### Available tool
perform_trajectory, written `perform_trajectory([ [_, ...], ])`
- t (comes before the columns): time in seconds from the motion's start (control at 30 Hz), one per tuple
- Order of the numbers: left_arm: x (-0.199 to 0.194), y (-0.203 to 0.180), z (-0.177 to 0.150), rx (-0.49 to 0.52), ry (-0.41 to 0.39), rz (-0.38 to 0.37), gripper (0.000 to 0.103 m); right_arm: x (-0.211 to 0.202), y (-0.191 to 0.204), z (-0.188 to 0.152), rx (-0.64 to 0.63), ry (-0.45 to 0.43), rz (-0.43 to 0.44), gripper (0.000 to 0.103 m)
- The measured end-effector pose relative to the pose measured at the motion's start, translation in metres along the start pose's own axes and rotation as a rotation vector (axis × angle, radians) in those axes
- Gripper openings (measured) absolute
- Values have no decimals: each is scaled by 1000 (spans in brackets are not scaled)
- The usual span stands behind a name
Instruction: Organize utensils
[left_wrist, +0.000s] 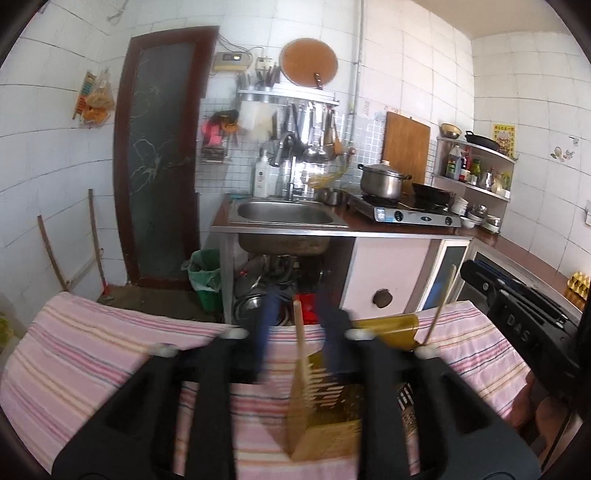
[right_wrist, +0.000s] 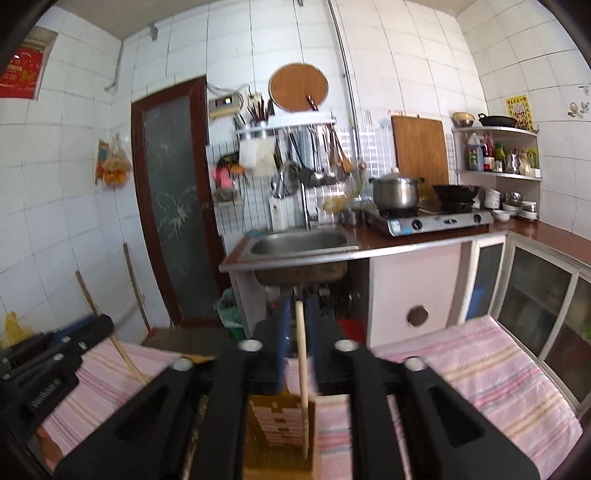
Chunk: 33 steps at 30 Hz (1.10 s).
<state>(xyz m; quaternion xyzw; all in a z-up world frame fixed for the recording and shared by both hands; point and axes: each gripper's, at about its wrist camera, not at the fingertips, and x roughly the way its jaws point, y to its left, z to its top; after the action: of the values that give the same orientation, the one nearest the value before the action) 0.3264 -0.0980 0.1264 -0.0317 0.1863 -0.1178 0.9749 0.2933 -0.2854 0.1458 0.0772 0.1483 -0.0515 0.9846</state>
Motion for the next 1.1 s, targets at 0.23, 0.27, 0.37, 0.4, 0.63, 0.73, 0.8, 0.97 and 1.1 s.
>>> perform_trajectory([
  [0.23, -69, 30, -14, 14, -33, 96, 88, -61, 8, -19, -62, 52, -34, 62],
  [0.27, -78, 35, -19, 16, -28, 111, 95, -71, 10, -26, -57, 77, -35, 64],
  [0.37, -99, 45, -36, 24, -7, 147, 98, -90, 13, -46, -42, 131, -28, 67],
  [0.4, -104, 49, -45, 29, 15, 155, 98, -92, 14, -52, -43, 147, -27, 68],
  [0.63, -98, 77, -105, -9, 188, 186, 98, -100, 25, -124, -31, 307, -36, 68],
  [0.73, -83, 86, -129, -20, 278, 186, 98, -92, 25, -152, -6, 379, -53, 68],
  [0.8, -75, 91, -144, -16, 310, 184, 98, -87, 25, -166, 11, 414, -62, 68],
  [0.97, -55, 88, -170, 21, 363, 197, 98, -71, 30, -193, 25, 479, -94, 68],
  [1.1, -41, 79, -178, 35, 390, 214, 98, -60, 32, -204, 14, 514, -113, 68],
])
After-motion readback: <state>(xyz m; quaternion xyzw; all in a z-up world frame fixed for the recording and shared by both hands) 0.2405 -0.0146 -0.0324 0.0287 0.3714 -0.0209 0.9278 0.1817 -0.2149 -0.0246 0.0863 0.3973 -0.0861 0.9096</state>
